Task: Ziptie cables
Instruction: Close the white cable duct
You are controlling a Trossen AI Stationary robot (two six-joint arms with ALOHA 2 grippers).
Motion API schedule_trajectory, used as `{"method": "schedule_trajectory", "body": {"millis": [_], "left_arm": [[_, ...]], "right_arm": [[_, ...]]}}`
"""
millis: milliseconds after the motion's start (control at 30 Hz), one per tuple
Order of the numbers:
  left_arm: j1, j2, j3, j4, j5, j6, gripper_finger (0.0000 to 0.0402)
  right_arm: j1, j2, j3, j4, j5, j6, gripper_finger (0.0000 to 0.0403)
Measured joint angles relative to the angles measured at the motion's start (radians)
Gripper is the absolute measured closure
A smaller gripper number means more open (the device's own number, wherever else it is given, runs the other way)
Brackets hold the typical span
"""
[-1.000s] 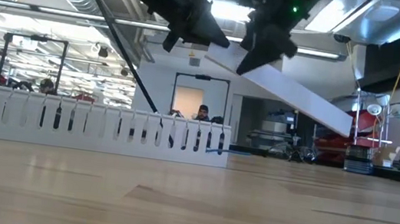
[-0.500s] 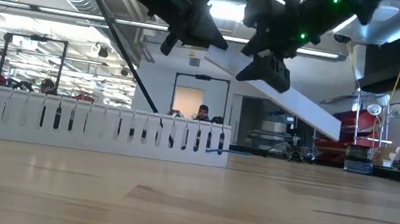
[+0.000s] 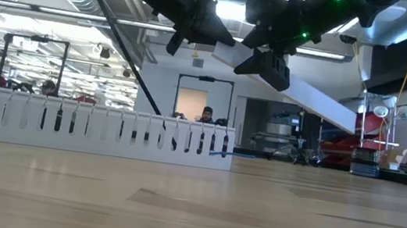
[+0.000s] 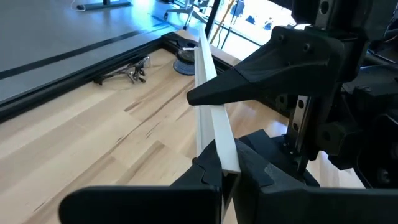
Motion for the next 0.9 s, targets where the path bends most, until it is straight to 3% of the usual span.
{"method": "schedule_trajectory", "body": {"millis": [400, 633, 900], "left_arm": [[-0.005, 0.000, 0.000, -0.003, -0.001, 0.038, 0.0383], [-0.007, 0.000, 0.000, -0.003, -0.001, 0.081, 0.0340], [-0.007, -0.001, 0.000, -0.026, 0.000, 0.115, 0.0251]], "right_arm": [[0.000, 0.000, 0.001, -0.003, 0.008, -0.039, 0.0166], [-0.002, 0.000, 0.000, -0.011, 0.024, -0.037, 0.0166], [-0.002, 0.000, 0.000, -0.041, 0.002, -0.012, 0.0166]]}}
